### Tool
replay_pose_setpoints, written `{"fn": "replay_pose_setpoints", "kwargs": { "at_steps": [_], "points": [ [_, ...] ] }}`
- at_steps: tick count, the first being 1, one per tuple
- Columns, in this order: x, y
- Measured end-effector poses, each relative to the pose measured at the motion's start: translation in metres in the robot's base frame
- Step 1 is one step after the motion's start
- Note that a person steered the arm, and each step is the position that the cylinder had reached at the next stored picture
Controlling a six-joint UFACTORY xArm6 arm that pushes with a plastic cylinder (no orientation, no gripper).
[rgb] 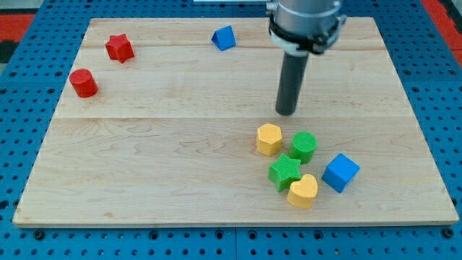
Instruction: Push the red star into the green star
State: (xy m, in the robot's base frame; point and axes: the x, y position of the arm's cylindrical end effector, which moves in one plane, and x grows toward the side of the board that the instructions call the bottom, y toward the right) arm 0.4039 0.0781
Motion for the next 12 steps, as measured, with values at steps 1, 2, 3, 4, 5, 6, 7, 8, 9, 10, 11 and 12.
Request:
{"fn": "replay_pose_setpoints", "kwargs": {
  "at_steps": [1, 2, 3, 4, 5, 6, 7, 8, 9, 10, 11, 12],
  "points": [
    [-0.049, -0.074],
    [-0.092, -0.151],
    [-0.154, -0.197],
    [-0.187, -0.282],
    [-0.156, -0.309],
    [-0.091, -0.274],
    [-0.047, -0.227],
    [0.004, -0.162],
    [0.062, -0.107],
    [0.108, -0.038],
    [0.065, -0.129],
    [0.032, -0.208]
  ]
}}
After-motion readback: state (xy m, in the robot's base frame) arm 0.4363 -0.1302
